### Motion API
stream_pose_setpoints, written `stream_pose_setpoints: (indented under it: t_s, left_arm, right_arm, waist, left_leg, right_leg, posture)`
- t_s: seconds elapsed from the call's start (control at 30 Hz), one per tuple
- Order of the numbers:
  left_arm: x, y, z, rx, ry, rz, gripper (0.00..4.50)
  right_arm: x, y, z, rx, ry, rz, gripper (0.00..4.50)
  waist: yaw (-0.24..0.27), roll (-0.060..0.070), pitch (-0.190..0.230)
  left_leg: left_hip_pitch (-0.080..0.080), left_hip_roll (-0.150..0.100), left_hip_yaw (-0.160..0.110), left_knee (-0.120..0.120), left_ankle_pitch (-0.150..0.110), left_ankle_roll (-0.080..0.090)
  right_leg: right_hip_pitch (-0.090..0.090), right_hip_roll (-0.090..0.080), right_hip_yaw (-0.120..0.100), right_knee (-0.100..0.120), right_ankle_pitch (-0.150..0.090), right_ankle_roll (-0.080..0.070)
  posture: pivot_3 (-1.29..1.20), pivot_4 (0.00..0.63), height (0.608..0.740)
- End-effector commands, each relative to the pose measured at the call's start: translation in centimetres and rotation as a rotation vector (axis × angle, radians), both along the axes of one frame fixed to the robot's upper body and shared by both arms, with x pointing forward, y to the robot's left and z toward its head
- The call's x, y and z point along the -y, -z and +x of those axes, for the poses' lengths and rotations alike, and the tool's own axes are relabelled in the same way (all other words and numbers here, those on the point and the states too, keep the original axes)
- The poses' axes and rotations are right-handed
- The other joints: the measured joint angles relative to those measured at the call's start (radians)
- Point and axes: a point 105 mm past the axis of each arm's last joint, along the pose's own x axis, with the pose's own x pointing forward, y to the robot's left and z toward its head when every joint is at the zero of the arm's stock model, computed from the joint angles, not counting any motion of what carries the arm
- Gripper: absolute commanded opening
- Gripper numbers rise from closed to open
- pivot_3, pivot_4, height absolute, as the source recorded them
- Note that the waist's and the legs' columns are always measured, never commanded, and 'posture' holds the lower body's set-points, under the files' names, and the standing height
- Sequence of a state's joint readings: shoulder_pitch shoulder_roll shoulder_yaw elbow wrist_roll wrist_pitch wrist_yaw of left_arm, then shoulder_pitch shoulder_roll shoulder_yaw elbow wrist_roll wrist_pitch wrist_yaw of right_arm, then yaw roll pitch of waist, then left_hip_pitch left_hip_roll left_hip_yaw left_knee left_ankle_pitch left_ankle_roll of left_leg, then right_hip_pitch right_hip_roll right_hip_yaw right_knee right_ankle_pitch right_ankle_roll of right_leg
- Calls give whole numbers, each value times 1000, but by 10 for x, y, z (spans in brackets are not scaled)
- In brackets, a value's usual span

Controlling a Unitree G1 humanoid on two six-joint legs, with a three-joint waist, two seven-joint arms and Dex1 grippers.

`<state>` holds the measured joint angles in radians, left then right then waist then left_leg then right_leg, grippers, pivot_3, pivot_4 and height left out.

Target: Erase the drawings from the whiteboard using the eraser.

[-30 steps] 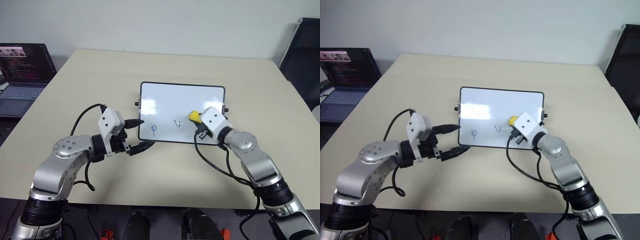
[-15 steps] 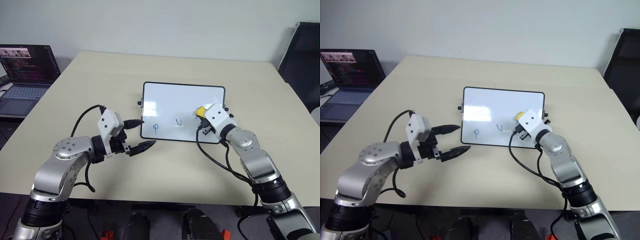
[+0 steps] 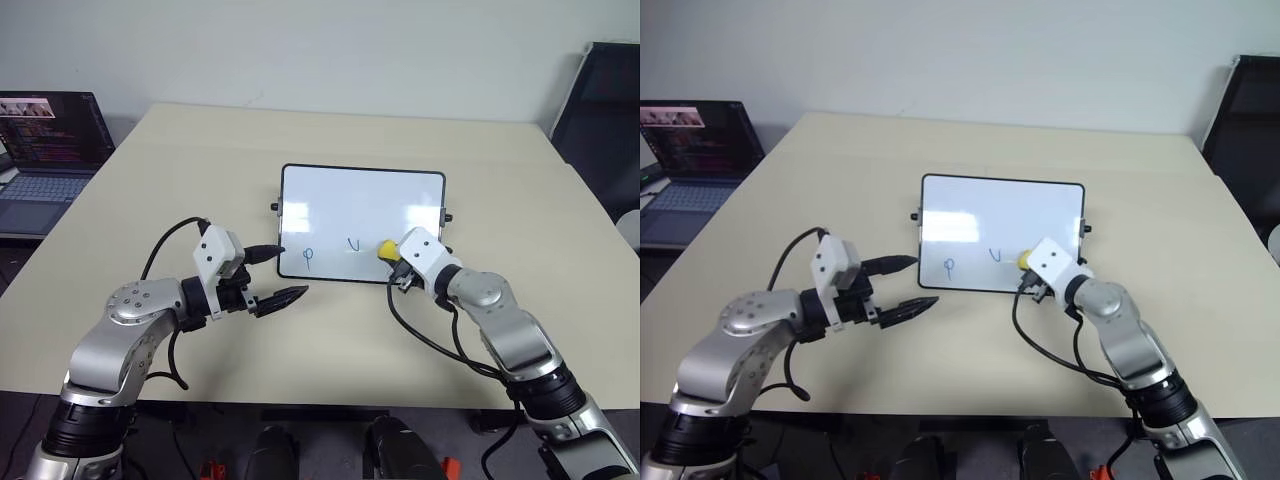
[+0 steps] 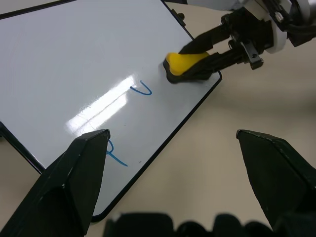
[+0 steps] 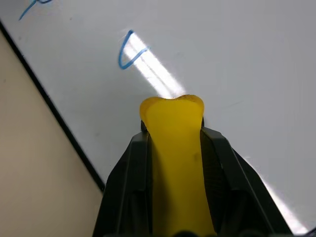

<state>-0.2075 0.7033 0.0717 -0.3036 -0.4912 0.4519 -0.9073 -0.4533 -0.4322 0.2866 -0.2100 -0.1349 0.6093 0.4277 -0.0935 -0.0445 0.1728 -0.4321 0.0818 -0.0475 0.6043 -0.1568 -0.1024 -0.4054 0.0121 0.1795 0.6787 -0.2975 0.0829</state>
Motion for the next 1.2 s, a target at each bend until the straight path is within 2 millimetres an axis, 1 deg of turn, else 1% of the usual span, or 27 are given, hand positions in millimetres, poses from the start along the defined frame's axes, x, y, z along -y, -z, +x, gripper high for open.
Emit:
stream_pose_setpoints:
  t_s: [0.03, 0.1, 0.17, 0.3, 0.43, 0.5, 0.57, 0.67, 0.77, 0.83, 1.2]
  left_arm:
    - [0, -6, -1, 36, 7, -5, 4500]
    - [-2, -5, -1, 31, -6, -10, 4500]
    - [-8, -3, -1, 18, -35, -25, 4500]
    - [-27, 1, -3, -10, -105, -44, 4500]
    - [-46, 3, -5, -10, -177, -57, 4500]
    - [-50, 2, -5, -4, -197, -66, 4500]
    - [-54, 1, -5, 5, -221, -88, 4500]
    - [-54, 0, -6, 11, -227, -100, 4500]
    - [-51, 0, -8, 15, -210, -90, 4500]
    - [-49, -1, -8, 18, -197, -78, 4500]
    - [-44, 0, -7, 28, -179, -54, 4500]
  right_arm:
    - [26, -11, 13, 59, 134, 11, 997]
    - [26, -13, 12, 65, 131, 32, 997]
    - [22, -15, 4, 49, 90, 79, 997]
    - [9, -24, -22, 21, -50, 209, 996]
    - [-3, -44, -49, 50, -199, 329, 996]
    - [-3, -48, -55, 51, -226, 346, 996]
    - [-3, -46, -64, 24, -261, 353, 996]
    - [-4, -39, -74, -15, -306, 338, 996]
    - [-5, -24, -86, -79, -347, 293, 996]
    - [-4, -18, -90, -103, -360, 276, 996]
    - [-10, -20, -92, -96, -395, 273, 996]
  waist:
    - [-1, 0, 0]
    - [0, 0, 0]
    - [0, 0, 0]
    - [3, 0, 0]
    - [5, 3, 2]
    - [5, 3, 2]
    - [8, 3, 2]
    - [10, 3, 2]
    - [11, 3, 2]
    - [10, 3, 2]
    - [8, 2, 2]
  left_leg:
    - [0, 0, 0, 0, 0, 0]
    - [0, -1, 0, 0, 0, 0]
    - [0, -1, 0, 0, 0, 0]
    - [-1, -1, 0, -3, 0, 0]
    - [-3, 0, 1, -14, -1, -1]
    - [-3, 0, 0, -16, -2, -2]
    - [-3, 1, -1, -17, -3, -4]
    - [-3, 0, -1, -16, -5, -6]
    - [-3, 0, -2, -16, -5, -7]
    - [-3, 0, -2, -16, -5, -7]
    - [-2, 0, -2, -12, -5, -7]
  right_leg:
    - [0, 0, 0, 0, 0, 0]
    - [0, -1, 0, -1, 0, 0]
    - [0, -1, 0, -1, 0, 0]
    - [0, -1, 0, -1, 0, 0]
    - [-2, 0, -1, 1, -6, 0]
    - [-3, 0, -3, 1, -7, 3]
    - [-2, 0, -4, 1, -9, 3]
    - [-1, 0, -4, 0, -11, 4]
    - [0, 0, -4, 0, -12, 3]
    - [0, 0, -4, 0, -14, -1]
    - [1, 0, -4, 1, -12, -1]
  posture:
    - [0, 150, 740]
    - [0, 150, 740]
    - [0, 150, 740]
    - [0, 150, 740]
    - [0, 150, 740]
    - [0, 150, 740]
    - [0, 150, 740]
    - [0, 150, 740]
    - [0, 150, 740]
    - [0, 150, 740]
    - [0, 150, 740]
